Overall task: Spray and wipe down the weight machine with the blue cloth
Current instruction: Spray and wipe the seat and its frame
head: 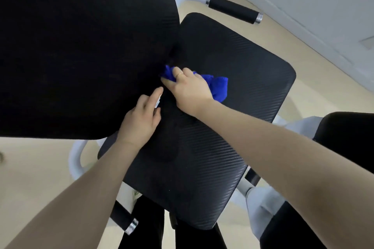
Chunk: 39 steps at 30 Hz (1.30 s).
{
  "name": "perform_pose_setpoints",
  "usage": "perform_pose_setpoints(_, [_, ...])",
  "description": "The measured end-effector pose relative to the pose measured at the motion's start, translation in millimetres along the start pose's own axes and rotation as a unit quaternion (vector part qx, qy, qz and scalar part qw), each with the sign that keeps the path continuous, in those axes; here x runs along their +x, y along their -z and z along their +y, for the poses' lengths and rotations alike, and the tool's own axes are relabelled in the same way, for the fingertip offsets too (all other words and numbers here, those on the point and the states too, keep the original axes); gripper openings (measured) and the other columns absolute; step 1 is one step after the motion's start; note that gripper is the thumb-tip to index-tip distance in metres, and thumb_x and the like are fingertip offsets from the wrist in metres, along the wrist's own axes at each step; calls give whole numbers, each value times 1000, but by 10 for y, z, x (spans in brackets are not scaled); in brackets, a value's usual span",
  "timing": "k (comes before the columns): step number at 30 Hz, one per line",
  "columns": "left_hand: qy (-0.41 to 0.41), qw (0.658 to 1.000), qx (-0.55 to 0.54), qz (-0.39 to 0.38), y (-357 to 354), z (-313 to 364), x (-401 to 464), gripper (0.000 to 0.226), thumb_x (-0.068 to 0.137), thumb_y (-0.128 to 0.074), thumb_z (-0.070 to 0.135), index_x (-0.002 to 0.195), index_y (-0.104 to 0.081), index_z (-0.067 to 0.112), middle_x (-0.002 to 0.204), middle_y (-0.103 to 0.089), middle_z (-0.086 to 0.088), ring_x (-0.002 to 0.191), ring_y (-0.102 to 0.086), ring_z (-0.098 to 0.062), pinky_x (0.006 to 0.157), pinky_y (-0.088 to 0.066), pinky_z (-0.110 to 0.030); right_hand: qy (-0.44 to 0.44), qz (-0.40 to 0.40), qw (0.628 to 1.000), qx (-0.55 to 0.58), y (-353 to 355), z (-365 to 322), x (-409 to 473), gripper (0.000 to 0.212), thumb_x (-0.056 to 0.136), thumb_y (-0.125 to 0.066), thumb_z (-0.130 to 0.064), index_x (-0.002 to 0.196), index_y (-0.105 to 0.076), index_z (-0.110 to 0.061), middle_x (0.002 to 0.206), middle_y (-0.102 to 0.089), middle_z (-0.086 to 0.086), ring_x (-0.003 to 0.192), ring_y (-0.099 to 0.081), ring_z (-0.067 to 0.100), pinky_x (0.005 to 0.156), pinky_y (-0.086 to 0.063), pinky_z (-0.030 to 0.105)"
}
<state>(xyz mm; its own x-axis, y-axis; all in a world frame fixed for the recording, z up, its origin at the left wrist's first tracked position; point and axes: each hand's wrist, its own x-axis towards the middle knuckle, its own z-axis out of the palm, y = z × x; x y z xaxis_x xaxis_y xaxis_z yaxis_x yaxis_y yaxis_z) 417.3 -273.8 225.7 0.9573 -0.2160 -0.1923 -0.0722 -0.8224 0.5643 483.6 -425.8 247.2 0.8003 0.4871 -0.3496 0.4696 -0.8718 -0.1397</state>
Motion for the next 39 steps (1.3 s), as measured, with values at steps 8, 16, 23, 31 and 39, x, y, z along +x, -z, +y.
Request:
perform_pose_setpoints(8, [-33, 997, 25, 61, -91, -53, 1, 52, 85, -54, 14, 132, -32, 19, 88, -56, -15, 47, -51, -22, 42, -43, -26, -258, 14, 953, 161, 221, 449, 584, 34, 88, -42, -15, 121, -52, -20, 122, -44, 11, 105, -51, 37, 72, -35, 36])
perform_pose_setpoints(16, [12, 996, -60, 59, 93, 63, -180, 56, 85, -61, 3, 122, -26, 26, 109, -57, -24, 68, -62, -38, 50, -47, -34, 30, -90, 995, 40, 7, -139, 124, 43, 96, -40, -22, 138, -40, -32, 139, -35, 8, 111, -47, 28, 64, -38, 35])
perform_pose_setpoints(23, [6, 993, -82, 86, 162, -25, -322, 60, 82, -64, 2, 120, -25, 26, 103, -62, -22, 71, -64, -37, 60, -38, -26, -151, -19, 986, 65, 48, -5, 271, 48, 93, -40, -19, 138, -37, -36, 128, -40, 10, 105, -51, 35, 70, -36, 37])
perform_pose_setpoints(31, [-27, 997, -77, -6, 267, -126, -334, 56, 86, -61, 7, 120, -23, 32, 112, -48, -17, 64, -57, -34, 52, -51, -43, -35, -105, 993, -37, -22, -58, -433, 57, 96, -40, -27, 145, -17, -44, 131, -38, 11, 104, -50, 32, 66, -39, 37])
perform_pose_setpoints(39, [-47, 997, -58, -36, 169, -250, -402, 57, 85, -61, 8, 124, -27, 33, 109, -47, -12, 69, -56, -24, 60, -53, -38, -122, -124, 983, 61, -134, -260, -803, 57, 90, -44, -29, 144, -27, -37, 135, -42, 8, 102, -56, 36, 73, -43, 36])
